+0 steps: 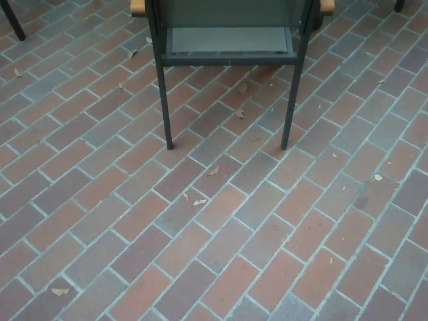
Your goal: A chair is kept outside and the robot walks towards it to grab it and pull it out towards itself
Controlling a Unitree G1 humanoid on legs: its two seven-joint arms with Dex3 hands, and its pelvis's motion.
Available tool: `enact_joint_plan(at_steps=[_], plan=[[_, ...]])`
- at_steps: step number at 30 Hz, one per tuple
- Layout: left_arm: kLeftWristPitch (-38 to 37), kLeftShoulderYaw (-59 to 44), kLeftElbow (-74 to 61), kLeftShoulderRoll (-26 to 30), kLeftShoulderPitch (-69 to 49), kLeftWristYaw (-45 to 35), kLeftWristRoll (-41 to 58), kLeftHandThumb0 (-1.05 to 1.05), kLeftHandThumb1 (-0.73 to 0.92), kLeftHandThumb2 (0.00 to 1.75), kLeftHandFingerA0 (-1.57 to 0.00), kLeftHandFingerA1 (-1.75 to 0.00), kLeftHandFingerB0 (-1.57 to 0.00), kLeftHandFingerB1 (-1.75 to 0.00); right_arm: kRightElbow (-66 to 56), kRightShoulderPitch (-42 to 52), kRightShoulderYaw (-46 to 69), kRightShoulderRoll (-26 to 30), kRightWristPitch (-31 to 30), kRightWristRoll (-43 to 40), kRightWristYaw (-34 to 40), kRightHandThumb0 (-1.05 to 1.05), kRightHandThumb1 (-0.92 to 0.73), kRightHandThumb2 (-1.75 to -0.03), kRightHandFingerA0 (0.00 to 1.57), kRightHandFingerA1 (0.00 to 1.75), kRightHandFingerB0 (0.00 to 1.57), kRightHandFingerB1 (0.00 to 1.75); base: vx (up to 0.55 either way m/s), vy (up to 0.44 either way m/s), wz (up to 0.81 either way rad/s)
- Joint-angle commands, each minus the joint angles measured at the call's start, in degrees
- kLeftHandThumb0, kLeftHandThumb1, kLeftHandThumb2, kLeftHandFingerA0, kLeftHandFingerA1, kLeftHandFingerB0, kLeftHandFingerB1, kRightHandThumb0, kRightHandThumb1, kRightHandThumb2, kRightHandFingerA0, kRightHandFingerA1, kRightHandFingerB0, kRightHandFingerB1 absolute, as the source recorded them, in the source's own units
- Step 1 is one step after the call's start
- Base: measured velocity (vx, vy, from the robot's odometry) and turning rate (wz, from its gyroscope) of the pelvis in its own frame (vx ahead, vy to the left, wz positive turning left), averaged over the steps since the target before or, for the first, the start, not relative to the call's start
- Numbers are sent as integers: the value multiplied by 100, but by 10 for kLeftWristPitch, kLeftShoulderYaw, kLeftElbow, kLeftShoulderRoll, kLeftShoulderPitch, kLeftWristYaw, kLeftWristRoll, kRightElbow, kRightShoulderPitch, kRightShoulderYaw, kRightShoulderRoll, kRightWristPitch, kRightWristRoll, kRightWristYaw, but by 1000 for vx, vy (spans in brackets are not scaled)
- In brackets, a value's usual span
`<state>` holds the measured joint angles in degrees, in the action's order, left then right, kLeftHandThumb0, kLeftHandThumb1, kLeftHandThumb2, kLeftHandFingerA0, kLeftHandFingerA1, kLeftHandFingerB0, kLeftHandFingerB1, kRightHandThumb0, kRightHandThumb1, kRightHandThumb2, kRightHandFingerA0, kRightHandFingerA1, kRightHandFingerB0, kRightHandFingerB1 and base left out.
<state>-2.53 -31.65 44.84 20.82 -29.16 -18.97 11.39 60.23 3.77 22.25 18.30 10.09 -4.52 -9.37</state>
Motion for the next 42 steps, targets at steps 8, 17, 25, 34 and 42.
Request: enact_joint_plan(at_steps=[8, 17, 25, 34, 42], plan=[[-57, -34, 16, 12, -1, -77, 55, -64, 39, 77, -12, -60, -7, -49, 29, -8, 30, 17, 84, -40, -34, -52, -32, -75, 0, 39, 0, 33, 0, 0, 0], [-49, -43, -2, 6, 1, -83, 78, -68, 47, 55, -11, -70, -15, -47, 28, -7, 32, 15, 85, -44, -36, -48, -47, -57, 6, 31, 7, 26, 12, 8, 0], [15, -60, -93, -13, 20, -58, 113, -67, 49, 56, -15, -67, -23, -48, 32, -9, 24, 16, 99, -40, -33, -47, -32, -76, 0, 41, 0, 38, 81, 221, -25], [45, -47, -178, -22, 40, -58, 125, -65, 38, 80, -20, -65, -26, -55, 41, -32, 16, 18, 112, -39, -30, -60, -34, -73, 3, 44, 3, 35, 177, 167, 7], [63, -41, -204, -26, 48, -35, 118, -67, 50, 56, -18, -68, -27, -49, 26, -32, 20, 20, 108, -48, -34, -55, -33, -74, 2, 41, 2, 35, 258, -187, 11]])
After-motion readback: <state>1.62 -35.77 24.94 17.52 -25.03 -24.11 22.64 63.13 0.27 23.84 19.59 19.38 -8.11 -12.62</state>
